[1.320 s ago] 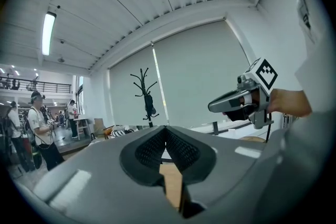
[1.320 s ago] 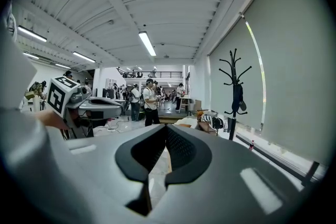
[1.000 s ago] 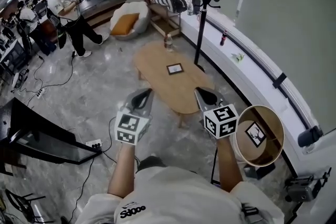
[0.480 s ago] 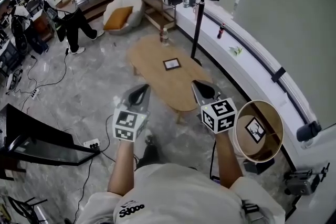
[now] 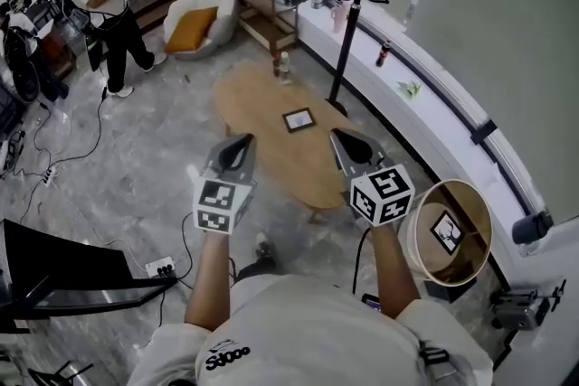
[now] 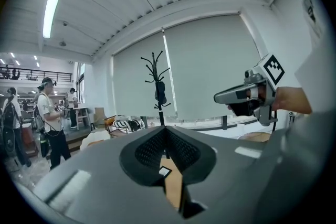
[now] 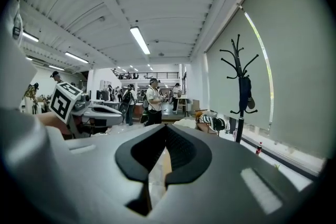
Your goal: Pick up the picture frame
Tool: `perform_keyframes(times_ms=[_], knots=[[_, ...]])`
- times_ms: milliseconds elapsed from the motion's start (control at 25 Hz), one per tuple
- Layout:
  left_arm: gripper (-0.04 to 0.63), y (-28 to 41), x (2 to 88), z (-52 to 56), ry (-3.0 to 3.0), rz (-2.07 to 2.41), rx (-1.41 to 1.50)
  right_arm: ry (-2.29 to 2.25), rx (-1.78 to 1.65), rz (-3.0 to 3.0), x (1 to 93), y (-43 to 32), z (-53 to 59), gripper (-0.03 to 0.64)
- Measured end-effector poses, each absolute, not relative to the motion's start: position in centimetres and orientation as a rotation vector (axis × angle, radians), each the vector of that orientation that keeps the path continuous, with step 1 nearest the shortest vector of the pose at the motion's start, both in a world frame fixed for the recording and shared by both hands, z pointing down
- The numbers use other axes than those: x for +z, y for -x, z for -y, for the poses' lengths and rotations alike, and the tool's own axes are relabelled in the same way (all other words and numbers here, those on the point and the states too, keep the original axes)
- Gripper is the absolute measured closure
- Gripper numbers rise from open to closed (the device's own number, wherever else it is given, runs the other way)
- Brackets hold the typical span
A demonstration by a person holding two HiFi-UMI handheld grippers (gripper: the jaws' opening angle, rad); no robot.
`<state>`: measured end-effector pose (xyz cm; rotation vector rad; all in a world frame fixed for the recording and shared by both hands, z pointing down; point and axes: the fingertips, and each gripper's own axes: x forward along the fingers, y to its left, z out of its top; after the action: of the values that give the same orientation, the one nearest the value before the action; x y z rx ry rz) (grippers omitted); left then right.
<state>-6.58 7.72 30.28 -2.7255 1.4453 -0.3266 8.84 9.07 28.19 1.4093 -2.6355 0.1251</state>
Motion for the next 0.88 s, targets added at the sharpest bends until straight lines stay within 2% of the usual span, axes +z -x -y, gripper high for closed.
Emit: perform_keyframes(times_ms=[320, 880], knots=[[0.584, 9.1, 29.4, 0.7, 2.753, -1.385, -0.314, -1.437, 0.136, 2.52, 28.9, -6.1, -1.8, 0.614], [0.584, 11.8, 31.7, 8.5, 2.827, -1.315, -0.334, -1.43, 0.186, 2.443, 31.0, -2.0, 6.2, 0.614]])
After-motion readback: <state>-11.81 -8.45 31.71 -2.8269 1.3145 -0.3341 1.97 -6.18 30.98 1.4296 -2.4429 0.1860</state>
